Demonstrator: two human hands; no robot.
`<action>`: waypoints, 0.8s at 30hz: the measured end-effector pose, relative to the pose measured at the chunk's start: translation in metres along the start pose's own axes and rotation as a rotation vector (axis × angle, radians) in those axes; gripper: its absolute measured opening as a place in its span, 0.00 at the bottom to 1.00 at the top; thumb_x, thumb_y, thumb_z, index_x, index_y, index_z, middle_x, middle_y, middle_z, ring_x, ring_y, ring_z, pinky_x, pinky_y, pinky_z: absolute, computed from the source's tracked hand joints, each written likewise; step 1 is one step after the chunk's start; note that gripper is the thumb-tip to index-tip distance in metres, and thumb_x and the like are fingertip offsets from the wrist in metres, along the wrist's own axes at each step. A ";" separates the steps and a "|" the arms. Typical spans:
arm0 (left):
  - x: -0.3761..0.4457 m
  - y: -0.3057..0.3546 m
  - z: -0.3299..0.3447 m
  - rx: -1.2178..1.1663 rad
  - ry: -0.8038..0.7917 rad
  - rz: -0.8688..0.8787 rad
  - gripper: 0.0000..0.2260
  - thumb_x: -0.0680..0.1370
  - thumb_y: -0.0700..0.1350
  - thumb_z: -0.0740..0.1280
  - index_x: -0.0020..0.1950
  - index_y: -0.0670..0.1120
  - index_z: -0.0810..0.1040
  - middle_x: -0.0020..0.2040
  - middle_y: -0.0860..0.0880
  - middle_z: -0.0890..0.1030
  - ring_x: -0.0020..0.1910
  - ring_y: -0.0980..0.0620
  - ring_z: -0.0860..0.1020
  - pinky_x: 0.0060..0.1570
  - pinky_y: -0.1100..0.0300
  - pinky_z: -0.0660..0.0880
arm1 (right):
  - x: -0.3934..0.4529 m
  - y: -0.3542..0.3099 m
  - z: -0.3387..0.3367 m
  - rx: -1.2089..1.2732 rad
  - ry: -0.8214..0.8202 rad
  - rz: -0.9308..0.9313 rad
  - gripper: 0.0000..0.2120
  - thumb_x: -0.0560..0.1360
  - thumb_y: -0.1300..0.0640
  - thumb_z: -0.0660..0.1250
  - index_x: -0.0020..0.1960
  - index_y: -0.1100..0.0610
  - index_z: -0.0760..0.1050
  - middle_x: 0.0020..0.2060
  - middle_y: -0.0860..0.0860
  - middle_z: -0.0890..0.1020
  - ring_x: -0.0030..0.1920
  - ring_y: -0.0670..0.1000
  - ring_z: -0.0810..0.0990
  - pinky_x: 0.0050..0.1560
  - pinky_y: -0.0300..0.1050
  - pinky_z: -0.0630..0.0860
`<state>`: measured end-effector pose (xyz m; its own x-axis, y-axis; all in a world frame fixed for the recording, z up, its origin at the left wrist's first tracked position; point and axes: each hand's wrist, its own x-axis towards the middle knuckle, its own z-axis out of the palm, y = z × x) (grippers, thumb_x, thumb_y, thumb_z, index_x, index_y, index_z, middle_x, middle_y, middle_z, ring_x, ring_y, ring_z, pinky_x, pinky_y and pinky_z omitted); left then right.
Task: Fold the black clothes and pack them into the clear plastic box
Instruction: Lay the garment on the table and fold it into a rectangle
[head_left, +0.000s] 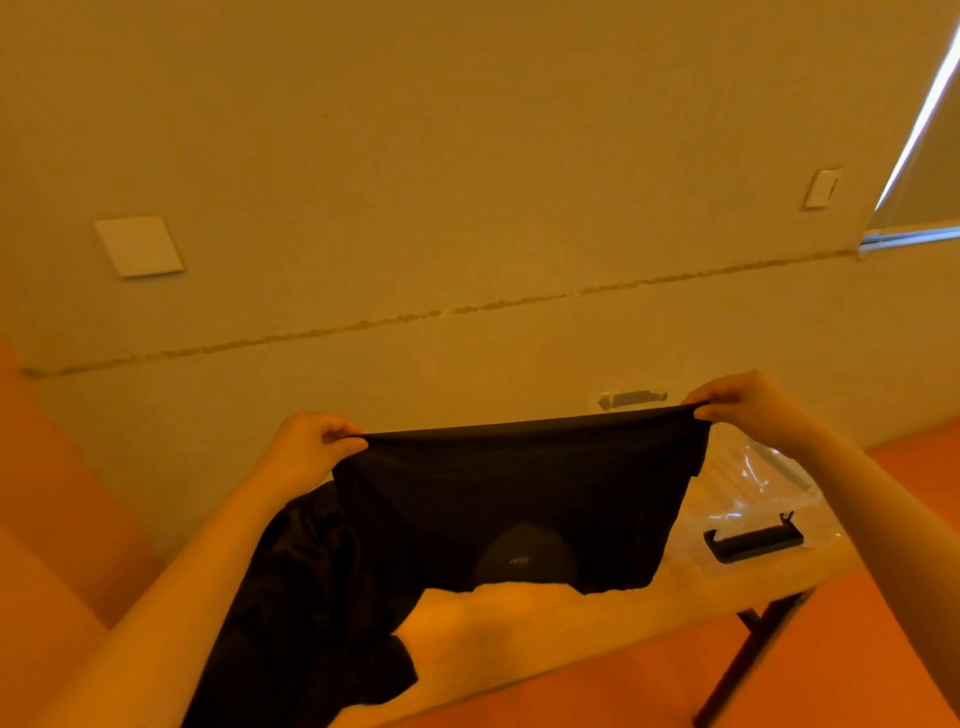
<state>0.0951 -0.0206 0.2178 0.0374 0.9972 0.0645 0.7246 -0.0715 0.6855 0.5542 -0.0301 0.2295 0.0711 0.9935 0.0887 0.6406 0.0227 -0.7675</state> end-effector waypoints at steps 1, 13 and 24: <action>0.000 -0.001 0.000 -0.014 -0.007 -0.013 0.06 0.76 0.41 0.67 0.52 0.44 0.80 0.46 0.49 0.79 0.46 0.54 0.76 0.48 0.63 0.69 | 0.000 0.000 0.000 0.012 0.002 0.005 0.14 0.71 0.73 0.66 0.43 0.54 0.79 0.40 0.50 0.81 0.43 0.48 0.78 0.53 0.47 0.72; 0.016 -0.010 -0.007 -0.081 -0.247 -0.084 0.05 0.74 0.41 0.69 0.43 0.51 0.79 0.43 0.50 0.82 0.43 0.53 0.79 0.38 0.65 0.73 | 0.013 -0.001 -0.008 0.022 -0.085 0.081 0.14 0.72 0.74 0.65 0.41 0.55 0.79 0.39 0.53 0.81 0.35 0.44 0.81 0.33 0.29 0.76; 0.162 -0.080 0.076 -0.045 -0.419 -0.336 0.03 0.76 0.41 0.67 0.44 0.48 0.79 0.41 0.52 0.80 0.40 0.57 0.77 0.34 0.68 0.72 | 0.209 0.073 0.088 -0.091 -0.351 0.299 0.09 0.71 0.72 0.67 0.49 0.64 0.80 0.41 0.57 0.81 0.42 0.52 0.82 0.36 0.33 0.79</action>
<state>0.0956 0.1481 0.1184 0.0867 0.8875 -0.4526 0.7141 0.2614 0.6494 0.5485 0.1893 0.1356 0.0097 0.9330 -0.3597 0.6968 -0.2643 -0.6668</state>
